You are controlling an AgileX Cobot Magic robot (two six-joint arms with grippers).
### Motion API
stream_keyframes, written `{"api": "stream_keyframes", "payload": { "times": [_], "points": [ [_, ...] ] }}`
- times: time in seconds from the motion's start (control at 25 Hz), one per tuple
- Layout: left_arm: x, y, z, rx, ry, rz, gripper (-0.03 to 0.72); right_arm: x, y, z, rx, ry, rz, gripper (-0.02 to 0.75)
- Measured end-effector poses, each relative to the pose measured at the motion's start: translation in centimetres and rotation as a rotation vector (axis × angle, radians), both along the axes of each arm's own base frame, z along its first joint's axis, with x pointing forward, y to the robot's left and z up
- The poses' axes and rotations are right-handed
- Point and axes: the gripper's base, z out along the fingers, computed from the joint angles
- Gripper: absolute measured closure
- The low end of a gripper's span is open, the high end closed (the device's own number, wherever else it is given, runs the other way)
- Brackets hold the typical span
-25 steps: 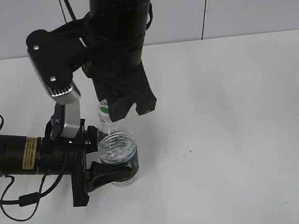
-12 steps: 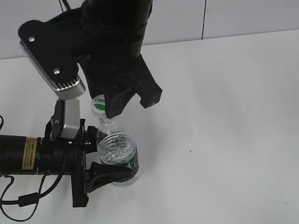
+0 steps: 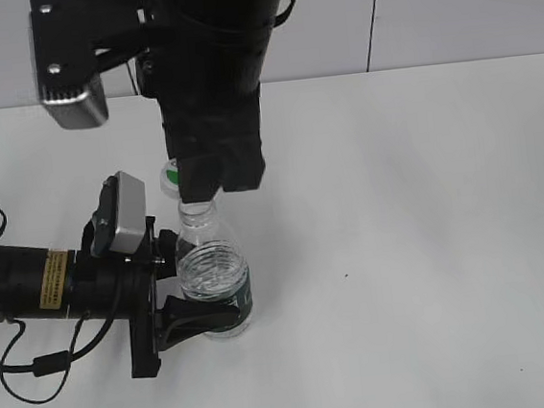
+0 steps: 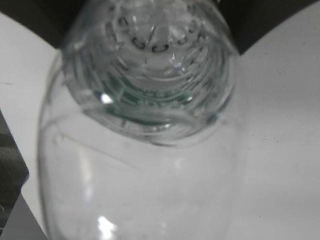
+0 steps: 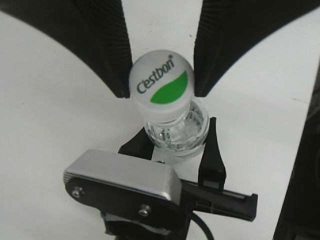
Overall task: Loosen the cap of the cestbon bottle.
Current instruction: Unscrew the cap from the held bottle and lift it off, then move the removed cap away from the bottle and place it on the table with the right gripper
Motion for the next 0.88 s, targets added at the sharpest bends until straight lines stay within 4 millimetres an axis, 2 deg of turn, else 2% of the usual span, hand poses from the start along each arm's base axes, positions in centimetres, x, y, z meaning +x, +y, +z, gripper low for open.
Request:
{"api": "stream_keyframes", "payload": {
  "times": [0.56, 0.64, 0.88],
  "points": [
    [-0.01, 0.00, 0.00, 0.000, 0.000, -0.001, 0.276, -0.03, -0.01, -0.01, 0.082, 0.375, -1.010, 0.444],
    [-0.01, 0.00, 0.00, 0.000, 0.000, -0.001, 0.276, -0.04, 0.00, 0.00, 0.090, 0.410, -1.102, 0.444],
    [-0.01, 0.00, 0.00, 0.000, 0.000, -0.001, 0.276, 0.03, -0.07, 0.00, 0.094, 0.429, -1.164, 0.444]
  ]
}}
